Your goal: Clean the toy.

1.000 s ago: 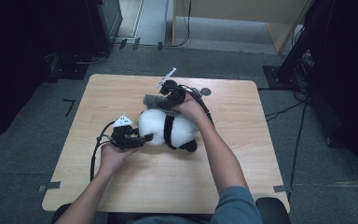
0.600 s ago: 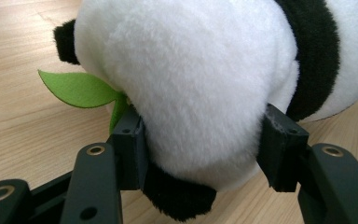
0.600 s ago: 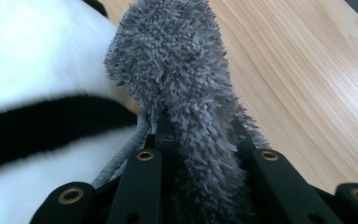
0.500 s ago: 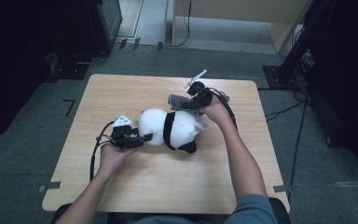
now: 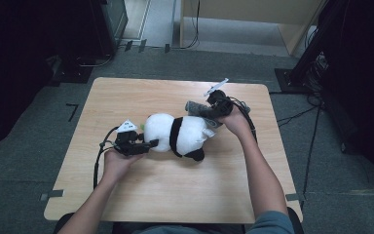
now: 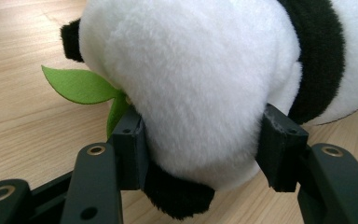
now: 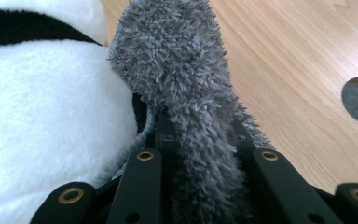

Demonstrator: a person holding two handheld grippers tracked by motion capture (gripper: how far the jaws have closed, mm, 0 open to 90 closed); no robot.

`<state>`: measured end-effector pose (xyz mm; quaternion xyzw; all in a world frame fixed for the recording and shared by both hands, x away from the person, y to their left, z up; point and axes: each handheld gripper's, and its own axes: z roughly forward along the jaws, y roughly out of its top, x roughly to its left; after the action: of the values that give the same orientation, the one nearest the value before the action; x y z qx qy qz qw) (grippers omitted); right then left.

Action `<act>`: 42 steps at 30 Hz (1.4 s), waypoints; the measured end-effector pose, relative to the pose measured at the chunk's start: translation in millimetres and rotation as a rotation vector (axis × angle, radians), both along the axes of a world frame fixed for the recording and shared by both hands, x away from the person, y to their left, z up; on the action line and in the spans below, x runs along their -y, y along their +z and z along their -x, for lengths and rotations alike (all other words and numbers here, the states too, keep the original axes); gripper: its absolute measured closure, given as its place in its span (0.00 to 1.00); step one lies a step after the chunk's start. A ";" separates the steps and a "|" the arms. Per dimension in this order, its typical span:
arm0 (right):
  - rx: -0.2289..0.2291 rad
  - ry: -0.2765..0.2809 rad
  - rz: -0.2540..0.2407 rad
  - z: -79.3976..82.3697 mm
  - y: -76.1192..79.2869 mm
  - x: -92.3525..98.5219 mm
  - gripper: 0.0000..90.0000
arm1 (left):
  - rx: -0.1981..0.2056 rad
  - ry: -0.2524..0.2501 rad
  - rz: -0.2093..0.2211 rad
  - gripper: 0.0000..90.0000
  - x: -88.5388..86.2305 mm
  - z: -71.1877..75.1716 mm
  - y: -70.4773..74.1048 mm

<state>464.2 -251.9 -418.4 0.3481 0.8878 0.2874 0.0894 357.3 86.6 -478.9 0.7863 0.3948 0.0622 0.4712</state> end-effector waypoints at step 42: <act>0.100 0.060 -0.050 40.2 27.3 -91.7 0.80 | -0.001 -0.002 0.011 0.48 -0.7 0.2 -0.1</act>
<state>424.0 -160.2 -391.1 0.3089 0.8848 0.3289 0.1163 357.0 87.3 -479.0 0.7840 0.3946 0.0593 0.4755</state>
